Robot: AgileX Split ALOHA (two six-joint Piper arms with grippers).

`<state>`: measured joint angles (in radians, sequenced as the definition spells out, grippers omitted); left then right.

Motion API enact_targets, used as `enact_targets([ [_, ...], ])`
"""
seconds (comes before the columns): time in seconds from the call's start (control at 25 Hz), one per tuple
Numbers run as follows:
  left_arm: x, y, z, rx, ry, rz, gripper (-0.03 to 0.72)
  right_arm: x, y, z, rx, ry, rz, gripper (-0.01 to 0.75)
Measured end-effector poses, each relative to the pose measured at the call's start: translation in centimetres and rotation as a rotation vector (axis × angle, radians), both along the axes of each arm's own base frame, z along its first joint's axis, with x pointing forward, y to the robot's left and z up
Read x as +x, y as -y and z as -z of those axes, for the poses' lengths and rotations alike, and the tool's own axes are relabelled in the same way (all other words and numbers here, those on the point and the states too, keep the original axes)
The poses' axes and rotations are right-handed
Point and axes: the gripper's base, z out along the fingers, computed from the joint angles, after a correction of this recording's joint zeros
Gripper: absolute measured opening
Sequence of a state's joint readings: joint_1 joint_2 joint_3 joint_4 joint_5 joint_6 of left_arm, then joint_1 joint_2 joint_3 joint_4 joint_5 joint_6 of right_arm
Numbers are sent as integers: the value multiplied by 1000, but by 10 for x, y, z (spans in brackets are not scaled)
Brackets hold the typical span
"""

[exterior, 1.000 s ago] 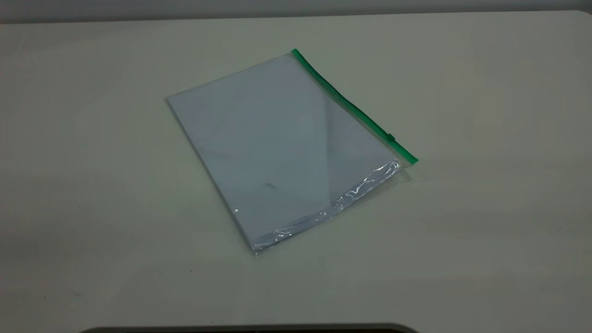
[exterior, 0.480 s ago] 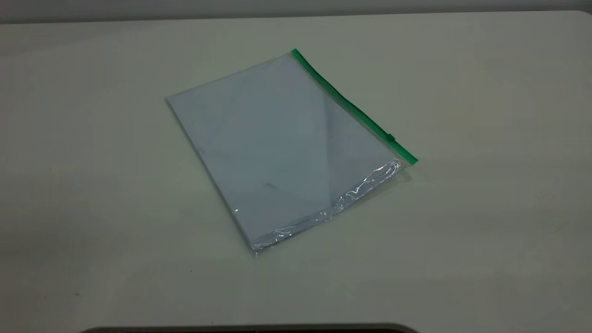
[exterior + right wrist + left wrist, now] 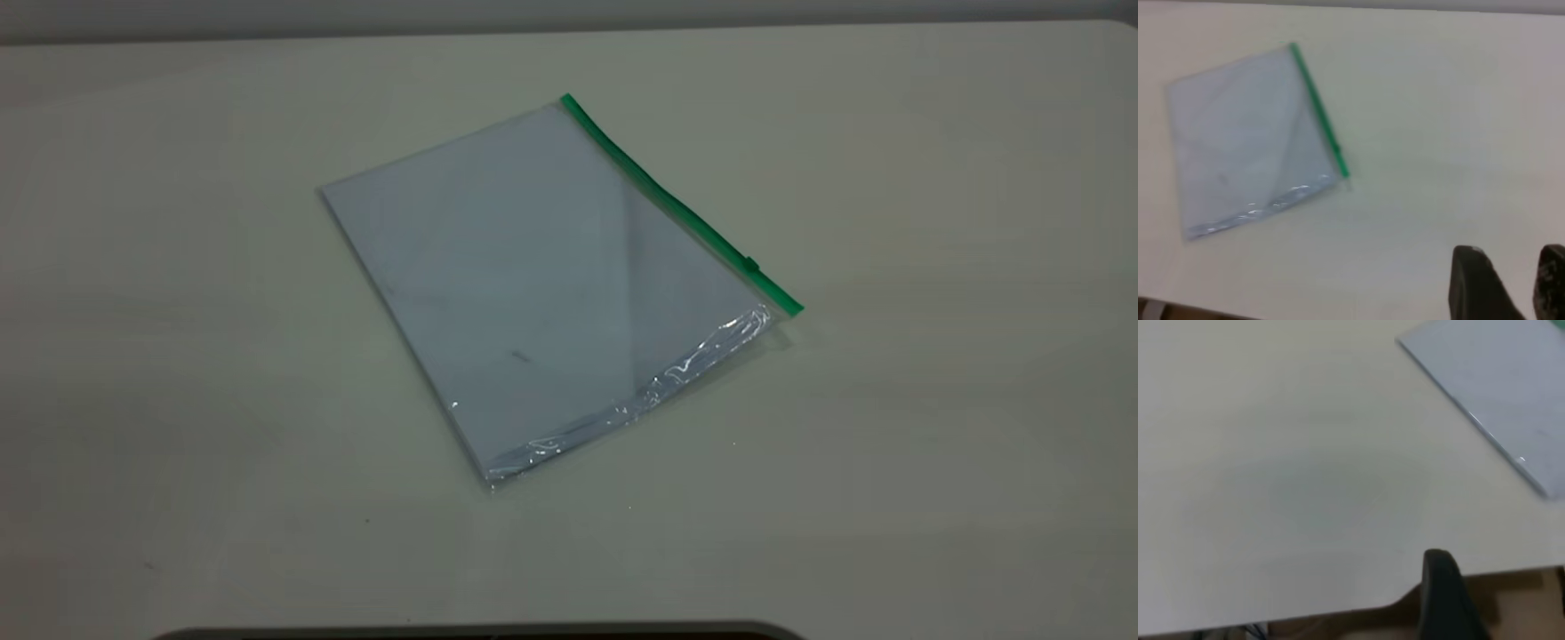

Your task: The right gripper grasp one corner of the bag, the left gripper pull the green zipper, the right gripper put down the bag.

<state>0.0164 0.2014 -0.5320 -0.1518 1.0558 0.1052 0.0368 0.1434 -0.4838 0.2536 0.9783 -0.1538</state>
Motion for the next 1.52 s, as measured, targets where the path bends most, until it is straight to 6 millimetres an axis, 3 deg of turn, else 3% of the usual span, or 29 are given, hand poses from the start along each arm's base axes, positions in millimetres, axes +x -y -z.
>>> enact_targets([
  [0.32,84,11,-6,-47,-61,146,495,86,-13,12,46,-140,-99,475],
  [0.44,110,13,-7,-59,-64,175,524,118,-18,25,81,-183,-137,509],
  [0.72,159,18,-3,-99,-98,246,536,185,-28,85,224,-345,-125,510],
  [1.08,194,21,12,-131,-88,262,538,235,-33,175,277,-549,-120,508],
  [1.52,205,22,23,-147,-110,272,538,286,-47,262,401,-698,-194,508],
])
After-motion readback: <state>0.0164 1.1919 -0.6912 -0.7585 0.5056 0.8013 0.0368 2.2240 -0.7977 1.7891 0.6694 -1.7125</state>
